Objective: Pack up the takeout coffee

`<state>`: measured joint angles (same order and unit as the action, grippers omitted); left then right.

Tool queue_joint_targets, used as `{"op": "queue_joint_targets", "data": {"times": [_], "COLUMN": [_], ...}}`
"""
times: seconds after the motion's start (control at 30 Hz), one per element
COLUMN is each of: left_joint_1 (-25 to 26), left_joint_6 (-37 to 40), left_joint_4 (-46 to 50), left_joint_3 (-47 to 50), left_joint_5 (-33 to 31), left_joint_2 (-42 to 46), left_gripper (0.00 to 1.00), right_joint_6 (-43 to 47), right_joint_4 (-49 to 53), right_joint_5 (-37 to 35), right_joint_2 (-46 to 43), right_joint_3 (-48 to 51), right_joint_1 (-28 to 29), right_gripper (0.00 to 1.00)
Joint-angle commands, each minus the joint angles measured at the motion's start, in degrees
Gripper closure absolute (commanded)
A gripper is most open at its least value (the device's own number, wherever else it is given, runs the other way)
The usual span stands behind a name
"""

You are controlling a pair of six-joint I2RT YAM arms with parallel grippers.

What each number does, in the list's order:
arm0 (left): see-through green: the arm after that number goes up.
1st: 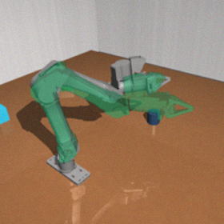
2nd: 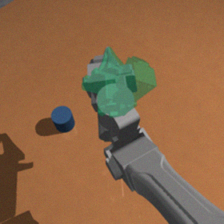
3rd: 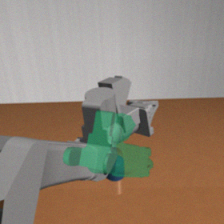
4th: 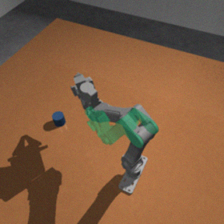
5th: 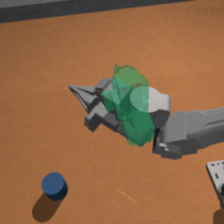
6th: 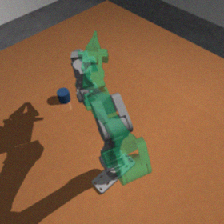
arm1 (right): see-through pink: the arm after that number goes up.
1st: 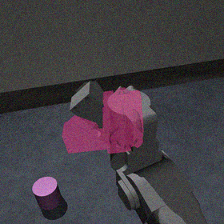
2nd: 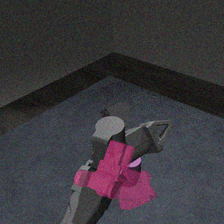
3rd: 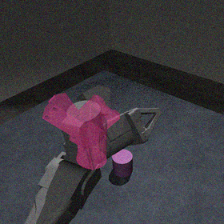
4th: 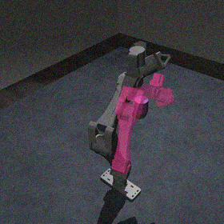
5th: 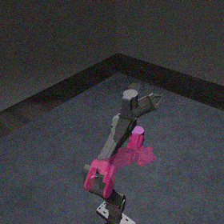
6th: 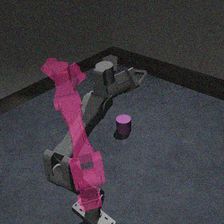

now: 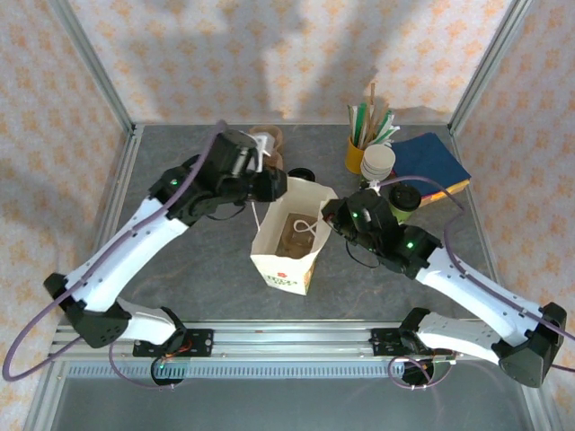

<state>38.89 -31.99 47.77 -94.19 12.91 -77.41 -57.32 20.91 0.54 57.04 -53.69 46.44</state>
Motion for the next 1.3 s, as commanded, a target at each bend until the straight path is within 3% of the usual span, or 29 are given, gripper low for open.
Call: {"op": "queue_joint_targets", "data": {"times": [0.0,0.07,0.23,0.47,0.73,0.97,1.27], "left_joint_1": [-3.5,-5.8,-10.1,-11.5,-11.6,-11.6,-11.7], "left_joint_6": [-1.1,-1.2,-3.6,-5.7,-6.3,-6.2,-6.6], "left_joint_4": [1.5,1.9,-0.3,-5.0,-5.9,-5.7,-5.8], "left_joint_3": [-1.7,-0.3,7.2,18.1,21.4,22.0,22.6], "left_joint_5": [-8.0,-13.5,-18.9,-21.3,-22.1,-22.4,-21.9], "left_joint_2": [5.6,8.8,15.2,20.5,21.7,21.7,21.6], "left_gripper": [0.65,0.57,0.52,0.5,0.5,0.51,0.51], "right_joint_6": [7.5,10.7,17.9,26.8,32.1,32.3,24.2], "right_joint_4": [-7.5,-9.6,-13.7,-20.6,-24.3,-24.8,-19.4], "right_joint_5": [2.0,3.4,7.6,15.9,22.4,23.5,17.8], "right_joint_2": [-3.4,-4.6,-7.7,-12.4,-14.6,-14.7,-10.2], "right_joint_3": [1.6,2.6,5.1,9.4,11.6,11.7,6.5], "right_joint_1": [-0.2,-0.2,-0.2,-0.2,-0.3,-0.2,-0.2], "right_gripper": [1.0,1.0,1.0,1.0,1.0,1.0,1.0]}}
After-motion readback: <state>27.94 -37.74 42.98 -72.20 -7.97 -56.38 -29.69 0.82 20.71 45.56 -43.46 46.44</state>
